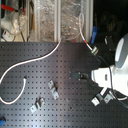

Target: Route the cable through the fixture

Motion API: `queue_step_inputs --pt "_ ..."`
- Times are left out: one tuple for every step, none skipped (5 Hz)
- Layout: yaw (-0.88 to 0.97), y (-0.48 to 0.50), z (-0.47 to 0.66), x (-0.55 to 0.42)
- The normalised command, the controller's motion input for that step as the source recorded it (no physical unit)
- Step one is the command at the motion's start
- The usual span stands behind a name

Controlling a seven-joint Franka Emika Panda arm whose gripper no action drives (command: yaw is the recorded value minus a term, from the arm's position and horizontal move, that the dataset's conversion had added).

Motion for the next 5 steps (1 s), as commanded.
queue_step_inputs --pt "0.00 0.010 0.00 0.263" --pt "0.00 0.000 0.02 -0.006" --pt "0.00 -0.049 0.34 -0.050" --pt "-0.15 -0.102 0.28 -0.070" --pt "0.00 0.000 0.02 0.000"
